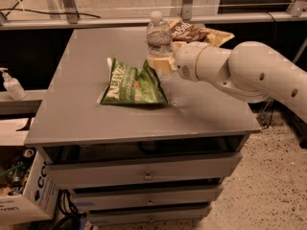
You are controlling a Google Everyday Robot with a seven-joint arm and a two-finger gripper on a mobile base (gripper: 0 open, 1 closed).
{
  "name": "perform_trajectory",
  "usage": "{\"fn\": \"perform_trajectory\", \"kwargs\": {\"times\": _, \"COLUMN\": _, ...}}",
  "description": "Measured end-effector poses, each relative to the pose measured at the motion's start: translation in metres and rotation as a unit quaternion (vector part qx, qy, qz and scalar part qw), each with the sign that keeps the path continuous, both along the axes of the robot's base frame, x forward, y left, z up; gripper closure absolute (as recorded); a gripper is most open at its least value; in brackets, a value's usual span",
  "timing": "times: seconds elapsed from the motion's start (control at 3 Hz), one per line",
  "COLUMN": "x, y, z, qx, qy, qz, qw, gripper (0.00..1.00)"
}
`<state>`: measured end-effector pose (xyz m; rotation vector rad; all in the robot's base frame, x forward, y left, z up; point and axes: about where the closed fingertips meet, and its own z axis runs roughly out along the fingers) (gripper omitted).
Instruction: Move water bottle near brown chip bag
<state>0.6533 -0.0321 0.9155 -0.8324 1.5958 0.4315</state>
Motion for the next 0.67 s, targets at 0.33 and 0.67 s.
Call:
{"fn": "perform_trajectory", "kwargs": {"times": 0.33, "x": 0.000, "y": 0.000, "z": 0.000, "qx": 0.000, "qy": 0.000, "qz": 0.000, "qw": 1.0000, "gripper": 1.00}}
{"fn": "perform_trajectory", "kwargs": {"times": 0.67, "x": 0.016, "y": -0.005, "z": -0.006, "qx": -0.014, "qy": 0.003, "qz": -0.020, "qw": 0.9997, "gripper": 1.00}}
